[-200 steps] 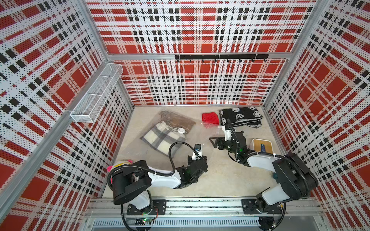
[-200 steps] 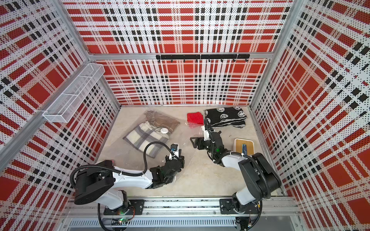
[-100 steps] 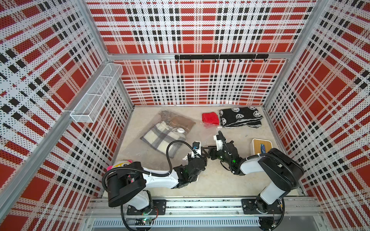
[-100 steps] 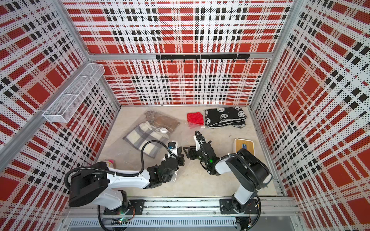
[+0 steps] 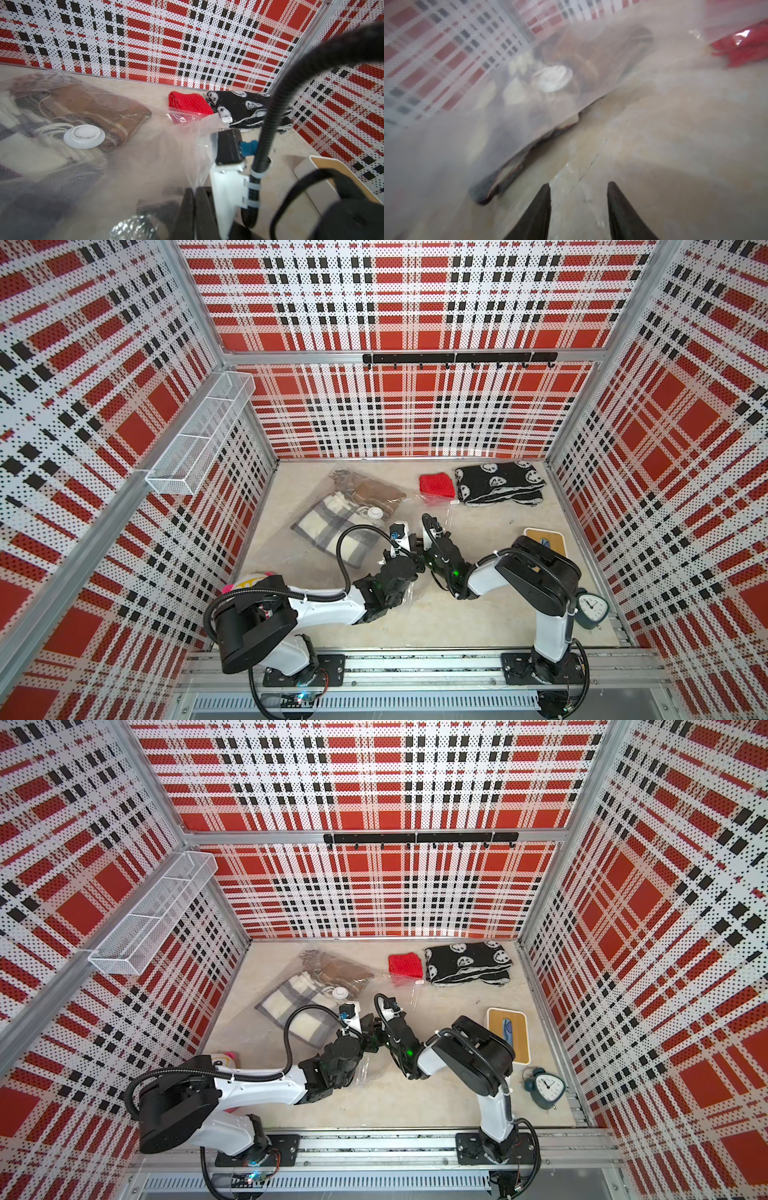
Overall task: Take the scarf out of the vacuum bag
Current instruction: Take out the scarf from the vacuum bag.
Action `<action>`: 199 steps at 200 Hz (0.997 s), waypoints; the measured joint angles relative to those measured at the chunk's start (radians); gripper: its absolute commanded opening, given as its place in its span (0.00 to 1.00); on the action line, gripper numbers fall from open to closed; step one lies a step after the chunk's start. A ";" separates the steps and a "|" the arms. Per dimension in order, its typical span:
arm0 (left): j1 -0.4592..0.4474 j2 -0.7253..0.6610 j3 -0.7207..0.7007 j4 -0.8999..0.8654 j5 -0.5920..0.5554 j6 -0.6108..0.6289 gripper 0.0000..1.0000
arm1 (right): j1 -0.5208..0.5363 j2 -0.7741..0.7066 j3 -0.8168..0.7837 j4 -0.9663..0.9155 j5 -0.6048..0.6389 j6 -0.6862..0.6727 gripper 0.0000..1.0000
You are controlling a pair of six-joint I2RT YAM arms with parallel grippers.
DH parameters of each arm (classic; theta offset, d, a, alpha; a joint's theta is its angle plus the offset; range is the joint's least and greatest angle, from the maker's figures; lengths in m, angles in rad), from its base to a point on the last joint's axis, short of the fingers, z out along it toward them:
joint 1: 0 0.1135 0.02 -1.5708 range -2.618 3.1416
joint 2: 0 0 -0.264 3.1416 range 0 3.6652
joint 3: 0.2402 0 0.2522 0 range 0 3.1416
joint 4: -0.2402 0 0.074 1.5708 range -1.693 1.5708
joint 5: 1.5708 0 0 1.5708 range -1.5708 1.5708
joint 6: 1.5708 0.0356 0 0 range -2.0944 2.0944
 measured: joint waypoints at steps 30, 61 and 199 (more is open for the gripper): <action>-0.001 -0.032 -0.001 -0.001 0.002 0.005 0.00 | -0.008 0.077 0.114 -0.045 0.036 -0.012 0.54; -0.005 -0.113 -0.012 -0.001 -0.011 0.024 0.00 | -0.016 0.117 0.215 -0.070 0.079 0.018 0.65; 0.029 -0.168 -0.062 0.018 0.064 0.044 0.00 | -0.044 0.296 0.474 -0.122 0.186 0.212 0.79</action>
